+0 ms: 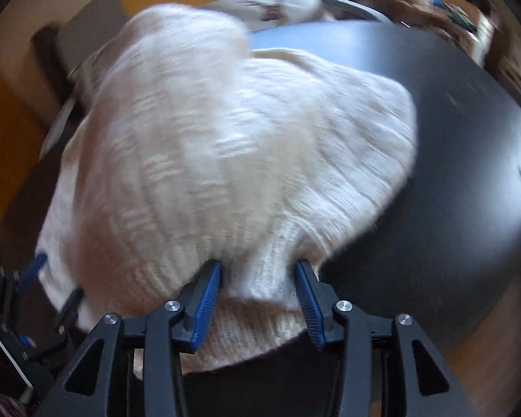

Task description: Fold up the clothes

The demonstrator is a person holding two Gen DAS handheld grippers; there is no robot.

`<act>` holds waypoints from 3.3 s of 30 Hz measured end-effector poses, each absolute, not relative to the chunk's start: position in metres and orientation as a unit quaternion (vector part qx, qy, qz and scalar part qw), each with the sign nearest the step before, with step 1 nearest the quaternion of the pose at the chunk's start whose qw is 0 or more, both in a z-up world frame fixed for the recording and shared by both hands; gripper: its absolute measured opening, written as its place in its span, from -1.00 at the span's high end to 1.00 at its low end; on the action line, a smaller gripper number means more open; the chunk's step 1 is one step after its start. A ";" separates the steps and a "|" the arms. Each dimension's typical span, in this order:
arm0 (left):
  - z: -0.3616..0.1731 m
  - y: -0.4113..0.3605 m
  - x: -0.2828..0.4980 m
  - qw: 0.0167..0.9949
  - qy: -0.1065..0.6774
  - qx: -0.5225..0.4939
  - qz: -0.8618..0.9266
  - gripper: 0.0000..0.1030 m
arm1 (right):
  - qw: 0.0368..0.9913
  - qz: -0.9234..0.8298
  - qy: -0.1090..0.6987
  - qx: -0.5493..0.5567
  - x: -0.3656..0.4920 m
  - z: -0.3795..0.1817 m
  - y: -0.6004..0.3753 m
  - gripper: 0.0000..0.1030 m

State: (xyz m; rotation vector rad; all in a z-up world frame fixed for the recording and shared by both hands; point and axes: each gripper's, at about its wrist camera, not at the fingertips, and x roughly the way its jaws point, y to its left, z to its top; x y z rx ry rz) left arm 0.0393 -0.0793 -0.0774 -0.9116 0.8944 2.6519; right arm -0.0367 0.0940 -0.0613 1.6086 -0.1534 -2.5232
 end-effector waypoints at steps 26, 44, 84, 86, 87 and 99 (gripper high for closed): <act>-0.084 -0.098 0.023 0.128 0.220 -0.326 0.911 0.60 | 0.051 -0.829 -0.355 0.428 -0.009 -0.074 0.185 0.07; -0.091 -0.079 0.033 0.087 0.291 -0.301 0.904 0.60 | 0.064 -0.869 -0.185 0.454 -0.023 -0.072 0.147 0.68; 0.008 -0.082 -0.005 0.138 0.147 -0.234 0.951 0.70 | 0.136 -0.895 -0.173 0.389 -0.026 0.000 0.147 0.51; -0.005 -0.079 -0.035 0.100 0.205 -0.242 0.943 0.70 | 0.150 -0.883 -0.156 0.416 -0.017 -0.013 0.129 0.51; -0.015 -0.074 -0.049 0.088 0.234 -0.251 0.935 0.70 | 0.151 -0.881 -0.142 0.426 -0.014 -0.019 0.120 0.51; -0.104 -0.048 -0.055 0.068 0.265 -0.368 0.889 0.77 | 0.125 -0.852 -0.130 0.492 -0.019 -0.080 0.138 0.56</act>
